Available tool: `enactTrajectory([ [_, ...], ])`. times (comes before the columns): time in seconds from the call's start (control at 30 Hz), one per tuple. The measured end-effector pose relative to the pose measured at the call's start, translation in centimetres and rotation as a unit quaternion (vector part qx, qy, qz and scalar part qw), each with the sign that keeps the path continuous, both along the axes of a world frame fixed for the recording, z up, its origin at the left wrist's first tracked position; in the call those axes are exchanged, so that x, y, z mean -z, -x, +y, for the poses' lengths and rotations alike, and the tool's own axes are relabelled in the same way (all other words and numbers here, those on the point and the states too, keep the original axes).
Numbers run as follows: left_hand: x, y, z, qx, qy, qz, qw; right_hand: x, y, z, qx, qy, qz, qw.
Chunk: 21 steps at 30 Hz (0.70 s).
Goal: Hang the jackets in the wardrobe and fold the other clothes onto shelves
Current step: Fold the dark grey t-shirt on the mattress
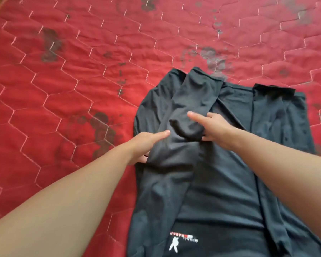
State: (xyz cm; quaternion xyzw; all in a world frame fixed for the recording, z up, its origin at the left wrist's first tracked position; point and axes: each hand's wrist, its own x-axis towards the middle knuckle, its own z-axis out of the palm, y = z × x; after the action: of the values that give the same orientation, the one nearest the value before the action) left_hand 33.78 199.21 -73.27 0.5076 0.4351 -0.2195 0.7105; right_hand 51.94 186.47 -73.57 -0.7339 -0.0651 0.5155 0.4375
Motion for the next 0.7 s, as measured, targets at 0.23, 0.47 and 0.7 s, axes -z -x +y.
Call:
enactTrajectory([
  [0.23, -0.8, 6.0, -3.0, -0.059, -0.165, -0.087, 0.981, 0.4, 10.1, -7.6, 0.055, 0.05, -0.319, 0.945],
  [0.47, -2.1, 14.2, -10.1, -0.008, -0.174, 0.031, 0.984, -1.1, 24.8, -17.0, -0.318, 0.015, -0.411, 0.854],
  [0.7, 0.0, 20.8, -17.8, 0.067, -0.392, 0.146, 0.906, -0.6, 35.4, -24.6, -0.455, 0.05, -0.462, 0.759],
])
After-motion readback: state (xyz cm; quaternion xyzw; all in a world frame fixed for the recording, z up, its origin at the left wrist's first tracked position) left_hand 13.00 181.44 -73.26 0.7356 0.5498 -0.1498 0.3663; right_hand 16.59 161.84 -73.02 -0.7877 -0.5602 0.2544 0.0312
